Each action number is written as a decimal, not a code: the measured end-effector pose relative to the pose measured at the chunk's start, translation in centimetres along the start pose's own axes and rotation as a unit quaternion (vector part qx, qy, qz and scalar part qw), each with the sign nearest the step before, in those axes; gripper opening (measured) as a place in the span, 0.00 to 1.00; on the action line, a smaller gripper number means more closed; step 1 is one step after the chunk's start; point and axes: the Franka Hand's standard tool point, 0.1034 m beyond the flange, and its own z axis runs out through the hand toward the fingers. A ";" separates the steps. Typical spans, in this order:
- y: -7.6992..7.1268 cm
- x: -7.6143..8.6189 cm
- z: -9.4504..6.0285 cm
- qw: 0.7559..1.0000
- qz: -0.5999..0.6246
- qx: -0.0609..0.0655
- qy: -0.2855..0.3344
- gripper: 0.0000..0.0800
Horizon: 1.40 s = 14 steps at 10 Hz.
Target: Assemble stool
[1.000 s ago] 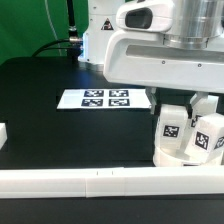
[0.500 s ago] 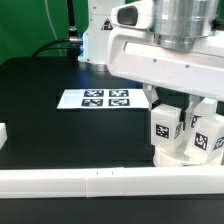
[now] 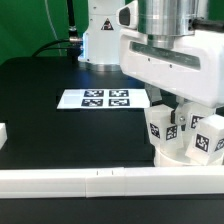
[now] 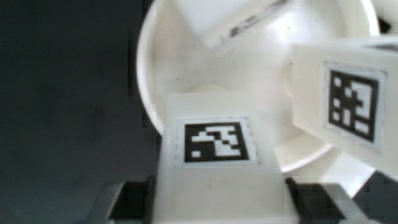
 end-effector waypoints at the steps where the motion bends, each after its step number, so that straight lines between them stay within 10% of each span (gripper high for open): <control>1: 0.0 0.0 0.0 0.999 0.045 0.000 0.000 0.42; 14: 0.7 -0.3 0.1 0.893 0.449 0.008 -0.029 0.42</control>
Offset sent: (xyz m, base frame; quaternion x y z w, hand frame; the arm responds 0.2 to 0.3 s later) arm 0.0000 0.0000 0.0000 0.0000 0.0000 0.1938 0.9810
